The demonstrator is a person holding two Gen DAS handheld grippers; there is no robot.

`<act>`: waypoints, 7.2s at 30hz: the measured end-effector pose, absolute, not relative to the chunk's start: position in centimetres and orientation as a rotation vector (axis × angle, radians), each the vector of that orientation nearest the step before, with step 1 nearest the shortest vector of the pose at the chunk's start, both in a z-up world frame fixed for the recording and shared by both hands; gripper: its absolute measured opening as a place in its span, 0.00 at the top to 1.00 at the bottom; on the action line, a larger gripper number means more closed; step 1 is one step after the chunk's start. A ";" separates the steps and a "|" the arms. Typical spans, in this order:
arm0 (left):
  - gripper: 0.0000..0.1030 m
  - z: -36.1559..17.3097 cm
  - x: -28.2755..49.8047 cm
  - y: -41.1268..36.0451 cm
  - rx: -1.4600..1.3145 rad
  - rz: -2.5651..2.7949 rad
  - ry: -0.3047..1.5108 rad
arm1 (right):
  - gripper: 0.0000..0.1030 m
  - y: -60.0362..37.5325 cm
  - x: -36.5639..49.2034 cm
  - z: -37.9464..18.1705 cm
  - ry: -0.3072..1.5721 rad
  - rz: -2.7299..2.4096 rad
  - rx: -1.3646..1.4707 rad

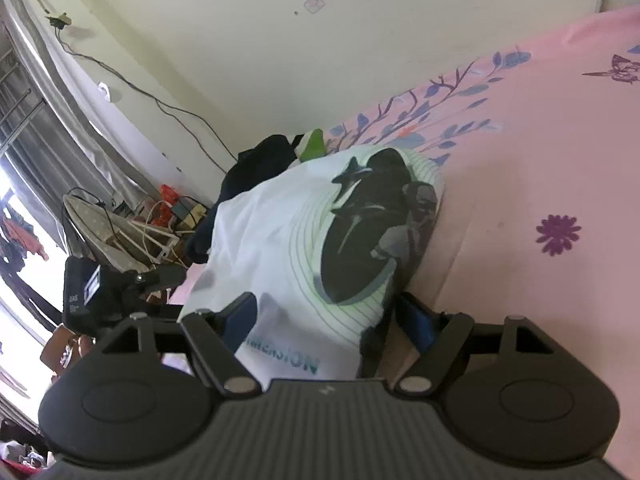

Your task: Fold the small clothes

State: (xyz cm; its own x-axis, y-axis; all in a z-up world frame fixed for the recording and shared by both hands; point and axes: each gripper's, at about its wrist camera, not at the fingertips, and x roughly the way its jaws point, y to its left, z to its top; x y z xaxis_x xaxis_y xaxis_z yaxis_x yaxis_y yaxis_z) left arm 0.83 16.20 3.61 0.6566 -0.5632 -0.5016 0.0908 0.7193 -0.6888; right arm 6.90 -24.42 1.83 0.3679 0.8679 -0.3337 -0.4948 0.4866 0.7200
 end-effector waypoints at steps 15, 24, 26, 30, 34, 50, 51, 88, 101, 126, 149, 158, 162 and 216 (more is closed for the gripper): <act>0.37 4.0 2.8 10.9 -0.577 -0.367 0.776 | 0.75 -21.8 7.8 6.0 0.663 0.883 0.398; 0.40 10.0 10.0 -0.1 -0.553 -0.611 0.726 | 0.76 -32.2 8.0 11.3 0.417 0.725 0.323; 0.40 12.4 12.3 -4.1 -0.517 -0.677 0.704 | 0.76 -35.8 8.6 12.1 0.367 0.656 0.324; 0.40 15.7 17.1 -13.6 -0.448 -0.796 0.681 | 0.76 -43.9 10.3 12.5 0.269 0.495 0.371; 0.36 15.3 21.3 -22.2 -0.391 -0.848 0.687 | 0.75 -50.3 12.6 10.2 0.231 0.330 0.408; 0.13 7.4 21.7 -24.8 -0.360 -0.655 0.875 | 0.48 -53.9 12.5 4.7 0.292 0.102 0.450; 0.12 7.6 20.7 -24.0 -0.359 -0.653 0.867 | 0.48 -53.7 11.7 4.9 0.292 0.099 0.458; 0.00 5.4 -1.4 -12.6 0.060 -0.315 0.567 | 0.43 -39.7 -8.8 0.7 0.559 0.029 0.610; 0.00 4.9 -0.7 -12.7 0.066 -0.354 0.656 | 0.38 -38.3 -9.0 0.9 0.547 -0.009 0.580; 0.00 5.8 -2.3 -12.9 0.117 -0.340 0.540 | 0.36 -38.2 -9.1 0.8 0.543 -0.005 0.575; 0.00 5.9 -2.5 -13.5 0.160 -0.342 0.577 | 0.34 -37.8 -9.0 1.0 0.551 0.007 0.579; 0.00 5.9 -2.7 -13.4 0.172 -0.351 0.581 | 0.31 -37.2 -9.5 1.3 0.522 0.035 0.580; 0.00 5.9 -2.7 -13.4 0.171 -0.352 0.585 | 0.30 -36.9 -9.5 1.3 0.523 0.045 0.577; 0.00 5.3 -2.0 -12.9 0.193 -0.325 0.645 | 0.30 -36.6 -9.3 1.0 0.536 0.058 0.579</act>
